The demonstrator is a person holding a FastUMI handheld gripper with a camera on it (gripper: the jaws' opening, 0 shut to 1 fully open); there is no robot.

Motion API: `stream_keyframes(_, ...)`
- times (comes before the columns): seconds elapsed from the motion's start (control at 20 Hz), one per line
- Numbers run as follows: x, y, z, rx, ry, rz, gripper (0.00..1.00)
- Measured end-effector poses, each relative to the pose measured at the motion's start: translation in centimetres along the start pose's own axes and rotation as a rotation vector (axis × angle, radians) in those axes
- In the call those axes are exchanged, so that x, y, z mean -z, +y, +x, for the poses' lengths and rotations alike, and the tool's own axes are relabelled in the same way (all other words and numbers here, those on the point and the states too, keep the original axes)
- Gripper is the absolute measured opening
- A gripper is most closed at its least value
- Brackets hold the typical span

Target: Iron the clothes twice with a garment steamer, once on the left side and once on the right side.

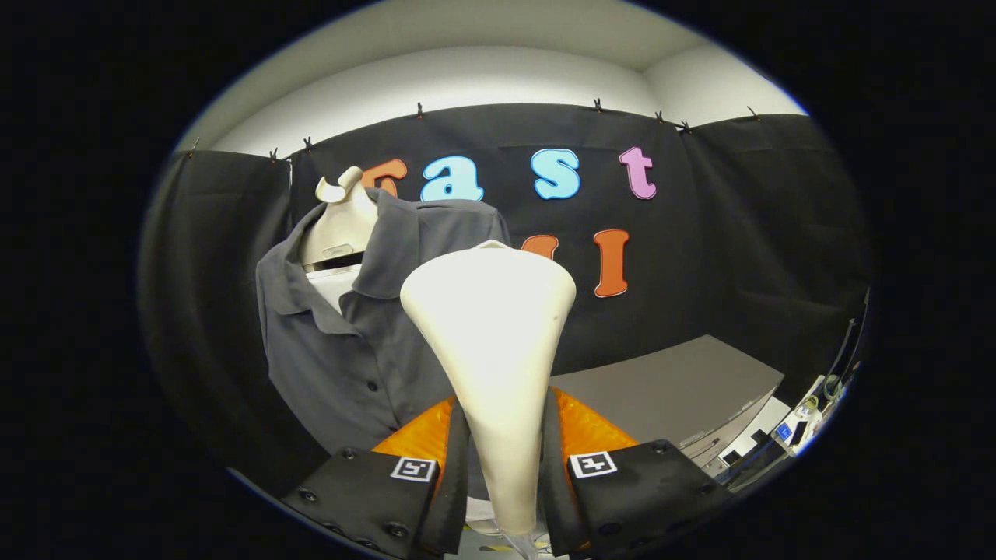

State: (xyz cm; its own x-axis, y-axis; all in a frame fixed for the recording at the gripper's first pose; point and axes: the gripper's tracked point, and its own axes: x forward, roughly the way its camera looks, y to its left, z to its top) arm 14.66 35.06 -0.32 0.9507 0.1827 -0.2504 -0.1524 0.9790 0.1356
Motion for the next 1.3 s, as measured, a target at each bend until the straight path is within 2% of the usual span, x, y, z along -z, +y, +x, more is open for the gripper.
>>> stream_keyframes(0.45,1.2,4.5,5.2,-0.013,0.042,-0.029,0.49)
stream_keyframes(0.9,3.0,4.1,10.6,0.036,0.091,-0.044,0.49)
stream_keyframes(1.3,5.6,4.1,11.6,0.026,0.125,-0.052,0.49)
